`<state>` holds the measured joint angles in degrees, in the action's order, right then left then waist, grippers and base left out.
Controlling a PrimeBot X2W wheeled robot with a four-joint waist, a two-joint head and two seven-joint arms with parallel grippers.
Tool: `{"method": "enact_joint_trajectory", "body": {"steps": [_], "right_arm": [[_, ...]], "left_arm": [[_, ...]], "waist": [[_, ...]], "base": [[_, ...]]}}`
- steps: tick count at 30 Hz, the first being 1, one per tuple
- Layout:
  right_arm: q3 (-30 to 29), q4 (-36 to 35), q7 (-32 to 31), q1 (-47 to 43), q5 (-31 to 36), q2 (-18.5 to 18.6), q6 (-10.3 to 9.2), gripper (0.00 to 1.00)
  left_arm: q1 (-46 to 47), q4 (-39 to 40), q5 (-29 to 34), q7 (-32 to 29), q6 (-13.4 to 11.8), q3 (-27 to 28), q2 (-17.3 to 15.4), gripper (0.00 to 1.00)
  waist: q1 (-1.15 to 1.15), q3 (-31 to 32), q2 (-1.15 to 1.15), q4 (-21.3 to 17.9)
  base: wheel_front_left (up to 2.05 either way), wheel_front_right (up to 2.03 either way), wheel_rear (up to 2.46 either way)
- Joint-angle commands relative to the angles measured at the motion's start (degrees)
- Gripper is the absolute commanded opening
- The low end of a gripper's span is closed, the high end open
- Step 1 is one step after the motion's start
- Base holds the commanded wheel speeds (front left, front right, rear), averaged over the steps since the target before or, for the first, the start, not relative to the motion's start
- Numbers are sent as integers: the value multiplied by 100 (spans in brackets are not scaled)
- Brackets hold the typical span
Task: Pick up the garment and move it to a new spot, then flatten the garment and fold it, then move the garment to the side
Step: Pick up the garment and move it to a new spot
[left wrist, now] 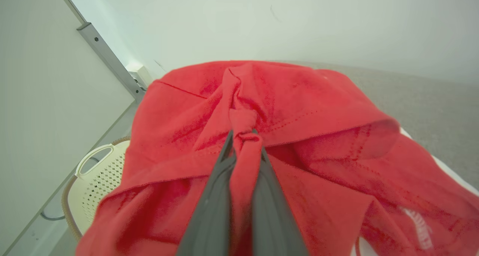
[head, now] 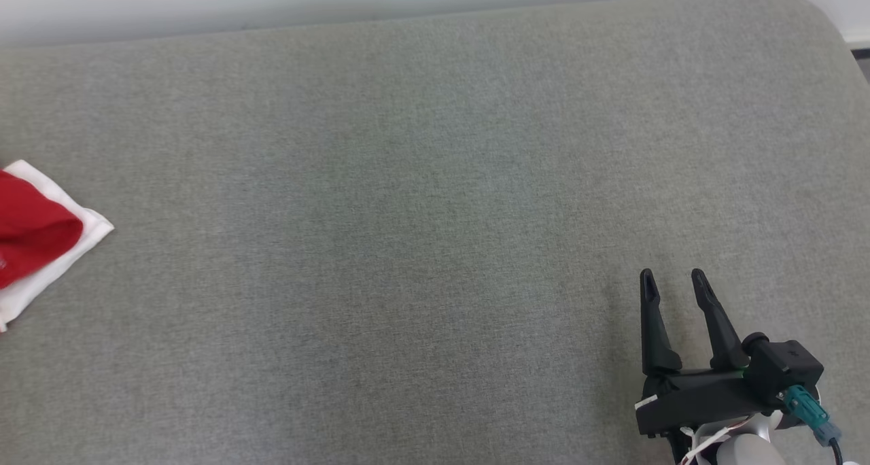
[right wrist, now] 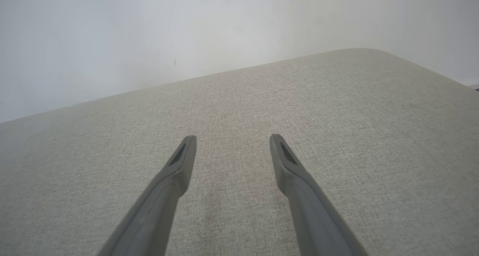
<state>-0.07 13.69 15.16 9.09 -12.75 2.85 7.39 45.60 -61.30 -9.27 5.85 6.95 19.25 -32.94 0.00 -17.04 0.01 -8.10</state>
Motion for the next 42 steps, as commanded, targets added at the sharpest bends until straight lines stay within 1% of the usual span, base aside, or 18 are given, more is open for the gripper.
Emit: {"method": "enact_joint_trajectory", "body": {"steps": [1,5,9,13,18,24,28,32,39,41,42], "right_arm": [[-5,-23,17,-29,33,6,19,100],[-30,5,17,-140,-11,7,19,100],[-50,-16,16,-215,-76,6,19,100],[-57,-11,17,-272,-132,8,19,100],[-12,10,16,-362,-219,7,19,100],[-24,28,17,-402,-339,6,19,100],[-9,60,17,-430,-376,6,19,100],[3,80,16,-423,-434,6,19,100],[95,100,16,-348,-566,6,19,100],[97,113,16,-348,-598,6,19,100],[97,113,16,-348,-598,6,19,100]], "left_arm": [[97,36,-24,81,-1,7,-56,0],[353,199,-7,576,39,-179,-143,0],[691,570,46,833,45,-459,-196,0],[1036,1171,-20,904,50,-868,-136,0],[1376,1845,-294,919,46,-1323,-92,0],[1686,2821,-592,663,46,-1878,-51,0],[1821,3530,-733,409,47,-2164,121,0],[1884,4131,-840,136,12,-2357,380,0],[1770,4835,-930,-258,-122,-2782,974,0],[1718,4977,-991,-283,-153,-2907,1196,0],[1718,4977,-991,-283,-153,-2907,1196,0]], "waist": [[0,99,-1,92],[0,294,-1,229],[0,503,-1,339],[0,647,-1,382],[0,732,-1,321],[0,762,-1,132],[0,825,-1,-36],[0,887,-1,-266],[0,886,-1,-801],[0,860,-1,-944],[0,860,-1,-944]], "base": [[0,0,0],[0,0,0],[0,0,0],[0,0,0],[0,0,0],[0,0,0],[0,0,0],[0,0,0],[0,0,0],[0,0,0],[0,0,0]]}}
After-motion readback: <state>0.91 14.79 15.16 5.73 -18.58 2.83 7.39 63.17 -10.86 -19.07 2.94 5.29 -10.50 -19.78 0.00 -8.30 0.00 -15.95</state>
